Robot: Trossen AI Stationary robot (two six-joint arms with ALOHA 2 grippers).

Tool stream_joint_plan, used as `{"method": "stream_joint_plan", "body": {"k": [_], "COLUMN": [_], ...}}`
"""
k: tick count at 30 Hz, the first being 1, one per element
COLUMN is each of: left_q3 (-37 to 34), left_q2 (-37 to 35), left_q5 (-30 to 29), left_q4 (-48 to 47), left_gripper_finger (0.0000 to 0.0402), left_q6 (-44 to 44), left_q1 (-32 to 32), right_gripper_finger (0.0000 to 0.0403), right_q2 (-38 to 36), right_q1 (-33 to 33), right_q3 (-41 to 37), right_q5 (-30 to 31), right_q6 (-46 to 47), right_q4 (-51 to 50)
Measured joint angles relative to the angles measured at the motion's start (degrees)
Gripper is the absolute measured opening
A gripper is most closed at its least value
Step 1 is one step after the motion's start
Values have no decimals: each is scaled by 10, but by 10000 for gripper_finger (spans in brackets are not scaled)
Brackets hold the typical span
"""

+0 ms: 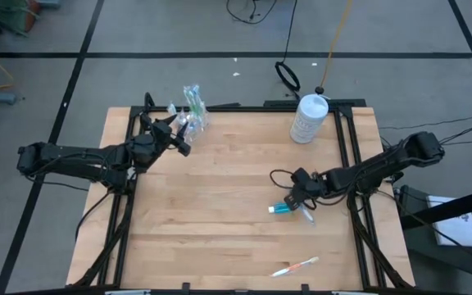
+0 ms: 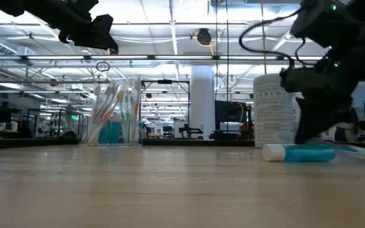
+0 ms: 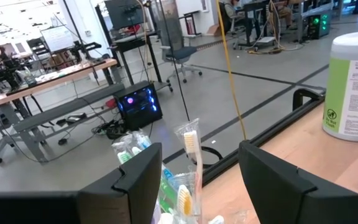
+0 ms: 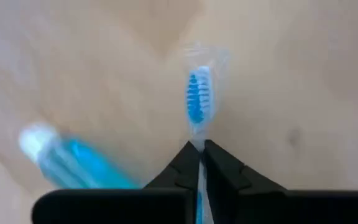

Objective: Pick & Place toothbrushing station
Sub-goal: Put the blue toothbrush into the transparent organizer

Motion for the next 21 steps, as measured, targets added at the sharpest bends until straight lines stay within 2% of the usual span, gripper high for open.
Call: {"method": "stream_joint_plan", "body": {"k": [5,8,10,13,16,18,21], "left_q3": [0,0,0,0,0,0,0], "left_q2": [0,0,0,0,0,-2,-2], "left_q5": [16,36,44,44,44,44,44], "left_q4": [0,1,2,5,5,8,25], "left_gripper_finger": [218,218,218,218,218,218,218], "left_q6": [-2,-2,-2,1,7,7,30], "left_q1": [-1,-1,-1,-4,-7,-11,-16], "right_gripper_finger": [3,3,3,1,1,1,0], "right_q2": [-30,-43,-44,-37,-13,8,49], "right_q1": [-17,-34,-47,-65,-79,-90,-107], "right_q3": [0,0,0,1,2,2,9], "right_q5": [96,165,194,203,203,197,178], "right_q6": [-102,-203,-298,-467,-592,-637,-629], "right_q4": [84,204,332,554,760,869,929]}}
